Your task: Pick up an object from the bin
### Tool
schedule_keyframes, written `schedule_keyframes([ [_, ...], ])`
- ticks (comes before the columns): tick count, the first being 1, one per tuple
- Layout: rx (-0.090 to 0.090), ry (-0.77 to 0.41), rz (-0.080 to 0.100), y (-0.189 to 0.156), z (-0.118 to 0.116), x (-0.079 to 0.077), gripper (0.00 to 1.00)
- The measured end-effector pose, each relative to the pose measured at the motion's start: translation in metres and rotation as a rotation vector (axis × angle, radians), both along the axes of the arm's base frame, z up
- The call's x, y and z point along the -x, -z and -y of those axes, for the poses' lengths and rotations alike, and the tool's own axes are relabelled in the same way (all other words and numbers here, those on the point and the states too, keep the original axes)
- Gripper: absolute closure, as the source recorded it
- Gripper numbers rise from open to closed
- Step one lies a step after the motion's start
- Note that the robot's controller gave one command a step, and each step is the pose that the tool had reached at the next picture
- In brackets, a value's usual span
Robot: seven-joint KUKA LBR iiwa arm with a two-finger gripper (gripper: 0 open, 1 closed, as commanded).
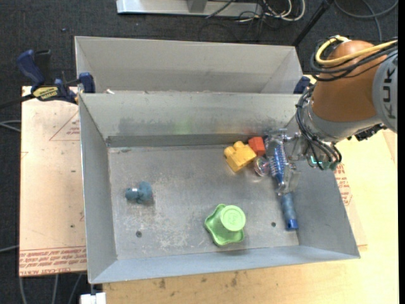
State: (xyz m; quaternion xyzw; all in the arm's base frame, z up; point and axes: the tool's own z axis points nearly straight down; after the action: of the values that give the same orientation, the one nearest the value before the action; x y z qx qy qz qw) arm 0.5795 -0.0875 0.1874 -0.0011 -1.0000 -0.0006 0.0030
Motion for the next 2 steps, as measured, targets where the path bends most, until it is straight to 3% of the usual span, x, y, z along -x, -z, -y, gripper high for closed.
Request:
schedule_keyframes([
  [1,-0.001,-0.158,0.014,0.1191,-0.0394,-0.0791,0.0],
  [2,0.0,-0.157,0.013,0.1174,-0.0399,-0.0809,0.0],
])
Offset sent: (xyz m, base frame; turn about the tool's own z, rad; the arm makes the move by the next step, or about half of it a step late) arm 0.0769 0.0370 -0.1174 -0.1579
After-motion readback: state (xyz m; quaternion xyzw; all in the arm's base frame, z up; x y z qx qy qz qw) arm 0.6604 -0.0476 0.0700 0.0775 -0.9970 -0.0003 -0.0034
